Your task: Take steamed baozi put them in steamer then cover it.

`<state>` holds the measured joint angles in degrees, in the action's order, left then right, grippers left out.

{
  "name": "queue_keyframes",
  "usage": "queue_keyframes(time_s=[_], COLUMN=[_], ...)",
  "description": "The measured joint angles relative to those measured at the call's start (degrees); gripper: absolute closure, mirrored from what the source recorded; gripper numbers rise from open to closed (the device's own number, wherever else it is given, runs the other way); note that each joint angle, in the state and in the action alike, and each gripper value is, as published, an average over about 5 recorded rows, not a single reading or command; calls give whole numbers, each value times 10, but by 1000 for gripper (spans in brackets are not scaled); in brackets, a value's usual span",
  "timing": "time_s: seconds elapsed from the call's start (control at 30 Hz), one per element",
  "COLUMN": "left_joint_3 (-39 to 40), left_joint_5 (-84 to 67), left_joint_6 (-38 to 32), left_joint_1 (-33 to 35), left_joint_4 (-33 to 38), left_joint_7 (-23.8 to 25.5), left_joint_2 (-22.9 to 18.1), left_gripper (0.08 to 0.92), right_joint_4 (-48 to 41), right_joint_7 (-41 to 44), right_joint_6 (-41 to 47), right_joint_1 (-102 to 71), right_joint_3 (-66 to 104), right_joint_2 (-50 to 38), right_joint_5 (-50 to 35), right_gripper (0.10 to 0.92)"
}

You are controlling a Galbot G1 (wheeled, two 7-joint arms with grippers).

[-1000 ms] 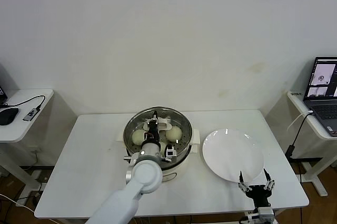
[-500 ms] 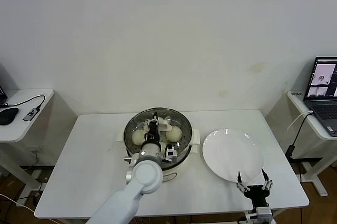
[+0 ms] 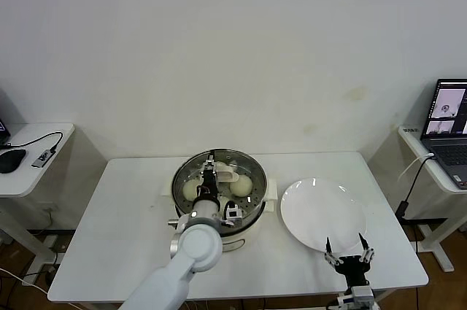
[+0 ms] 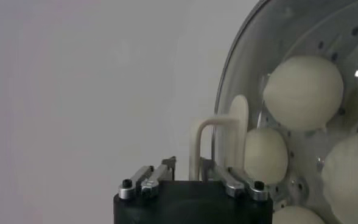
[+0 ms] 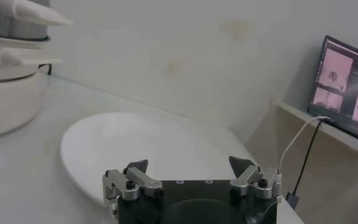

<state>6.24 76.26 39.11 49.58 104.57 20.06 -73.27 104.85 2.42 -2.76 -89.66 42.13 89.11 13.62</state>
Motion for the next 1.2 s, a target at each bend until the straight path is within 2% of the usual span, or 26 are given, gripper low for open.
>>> queue_keyframes(time_s=[0.3,0.43,0.63,0.8,0.97,1.2], left_joint_3=[-18,-26,-42,-67,-120,-239], left_joint_5=[-4,-7,-22,-57,-153,-400], left_joint_6=[-11,-17,-28,-41,-82,-223], left_joint_1=[43,70,115,162,235,363], left_joint_4=[48,75,126,183,226,233], left_joint_7=[-13,-19,-32,-65,-140,-241], left_joint_2=[20,30,45,60,71,60], left_gripper=[278,194,177,177,177,177], right_joint_4=[-1,0,1,2,1,1], right_joint_7=[0,0,0,1,1,7], right_joint_6=[0,1,0,-5,-17,-34], right_joint_1=[-1,-1,2,3,3,-5], right_joint_3=[-3,-8,-12,-13,-18,-30], right_joint_2=[3,4,5,2,-4,-19], right_joint_5=[7,9,11,7,-5,-31], right_gripper=[203,203,203,203,203,203])
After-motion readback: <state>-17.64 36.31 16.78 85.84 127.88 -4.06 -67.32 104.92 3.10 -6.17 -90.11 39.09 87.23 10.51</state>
